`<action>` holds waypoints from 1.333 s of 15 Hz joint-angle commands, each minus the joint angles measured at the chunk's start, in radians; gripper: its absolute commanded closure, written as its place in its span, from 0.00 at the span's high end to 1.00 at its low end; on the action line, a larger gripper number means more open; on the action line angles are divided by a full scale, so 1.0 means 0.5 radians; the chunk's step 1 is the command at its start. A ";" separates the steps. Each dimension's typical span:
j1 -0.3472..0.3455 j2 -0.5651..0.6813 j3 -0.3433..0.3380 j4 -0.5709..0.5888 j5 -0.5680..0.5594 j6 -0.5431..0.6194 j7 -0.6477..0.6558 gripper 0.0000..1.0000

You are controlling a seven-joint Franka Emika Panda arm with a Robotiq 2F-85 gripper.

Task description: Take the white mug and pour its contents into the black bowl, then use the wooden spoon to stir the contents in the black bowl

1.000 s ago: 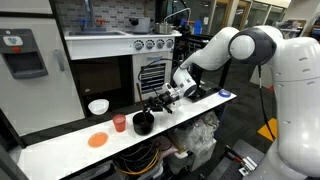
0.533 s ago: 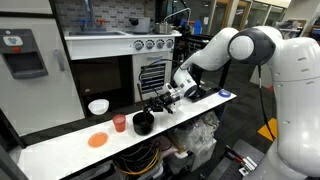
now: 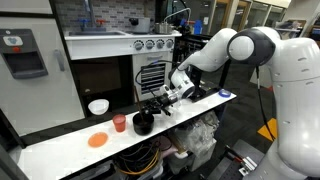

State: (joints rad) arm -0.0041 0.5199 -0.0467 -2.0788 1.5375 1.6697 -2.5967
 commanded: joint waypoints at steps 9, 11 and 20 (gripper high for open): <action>-0.001 0.170 0.032 0.200 0.033 -0.016 -0.015 0.03; -0.010 0.173 0.019 0.210 0.020 -0.014 -0.015 0.03; -0.052 0.137 -0.042 0.167 -0.009 -0.007 -0.014 0.03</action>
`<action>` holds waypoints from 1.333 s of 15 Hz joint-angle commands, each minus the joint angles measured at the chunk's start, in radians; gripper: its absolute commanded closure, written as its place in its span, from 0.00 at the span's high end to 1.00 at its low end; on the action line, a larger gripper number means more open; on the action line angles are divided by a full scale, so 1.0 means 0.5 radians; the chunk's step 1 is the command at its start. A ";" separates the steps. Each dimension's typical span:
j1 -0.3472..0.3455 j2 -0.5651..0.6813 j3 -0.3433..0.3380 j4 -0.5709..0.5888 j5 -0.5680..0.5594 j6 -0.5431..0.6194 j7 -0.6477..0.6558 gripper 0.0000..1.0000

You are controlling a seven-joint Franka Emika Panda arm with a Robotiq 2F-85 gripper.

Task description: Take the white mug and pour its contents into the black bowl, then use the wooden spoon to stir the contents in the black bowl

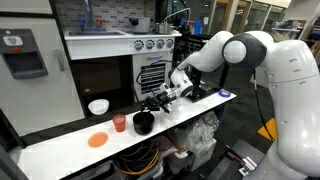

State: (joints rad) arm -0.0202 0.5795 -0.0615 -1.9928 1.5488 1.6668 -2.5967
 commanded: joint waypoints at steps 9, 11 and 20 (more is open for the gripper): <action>0.015 0.051 0.047 0.033 0.007 -0.019 -0.014 0.03; 0.026 0.057 0.066 0.044 0.011 -0.022 -0.014 0.03; 0.070 0.069 0.113 0.082 0.009 -0.027 -0.014 0.03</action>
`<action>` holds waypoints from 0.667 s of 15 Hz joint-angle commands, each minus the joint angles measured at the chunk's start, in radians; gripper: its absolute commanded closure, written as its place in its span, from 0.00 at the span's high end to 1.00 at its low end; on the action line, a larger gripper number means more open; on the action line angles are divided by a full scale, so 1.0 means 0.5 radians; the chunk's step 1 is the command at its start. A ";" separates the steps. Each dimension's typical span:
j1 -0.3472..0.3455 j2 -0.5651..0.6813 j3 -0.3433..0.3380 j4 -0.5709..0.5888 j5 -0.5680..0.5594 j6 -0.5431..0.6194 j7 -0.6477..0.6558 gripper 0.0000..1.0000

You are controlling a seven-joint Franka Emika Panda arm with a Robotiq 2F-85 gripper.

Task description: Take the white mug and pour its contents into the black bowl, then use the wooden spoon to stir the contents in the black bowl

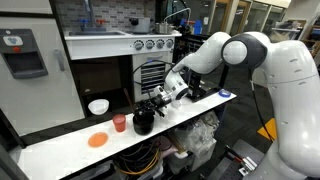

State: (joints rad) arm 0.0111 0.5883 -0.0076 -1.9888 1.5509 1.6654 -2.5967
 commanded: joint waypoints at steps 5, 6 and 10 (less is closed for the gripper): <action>-0.010 0.036 -0.029 0.065 -0.028 -0.019 -0.014 0.03; -0.013 0.033 -0.038 0.063 -0.033 -0.018 -0.014 0.03; -0.027 0.022 -0.063 0.056 -0.042 -0.019 -0.012 0.03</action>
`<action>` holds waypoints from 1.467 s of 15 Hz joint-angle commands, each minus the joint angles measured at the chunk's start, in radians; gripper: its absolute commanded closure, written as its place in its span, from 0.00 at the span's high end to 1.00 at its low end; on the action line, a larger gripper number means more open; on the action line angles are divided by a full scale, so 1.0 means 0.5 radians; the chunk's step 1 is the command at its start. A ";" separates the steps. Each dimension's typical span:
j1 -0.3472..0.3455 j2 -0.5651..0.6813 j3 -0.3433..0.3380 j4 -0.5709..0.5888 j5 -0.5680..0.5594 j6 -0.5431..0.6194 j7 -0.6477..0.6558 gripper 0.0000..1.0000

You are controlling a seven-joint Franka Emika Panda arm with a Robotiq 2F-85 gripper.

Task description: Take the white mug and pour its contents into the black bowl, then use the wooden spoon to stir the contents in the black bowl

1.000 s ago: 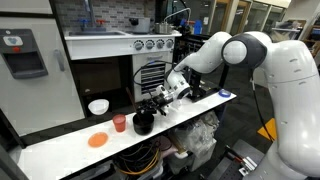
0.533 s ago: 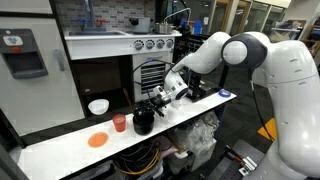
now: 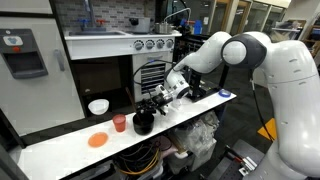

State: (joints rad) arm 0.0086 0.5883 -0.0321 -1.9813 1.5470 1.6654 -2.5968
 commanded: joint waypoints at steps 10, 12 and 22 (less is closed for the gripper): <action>-0.057 0.020 -0.068 0.060 -0.032 -0.003 -0.010 0.03; -0.062 0.039 -0.069 0.101 -0.024 0.001 -0.009 0.03; -0.036 0.145 -0.014 0.252 -0.008 -0.006 -0.009 0.03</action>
State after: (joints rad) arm -0.0089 0.6234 -0.0537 -1.9083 1.5464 1.6663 -2.5969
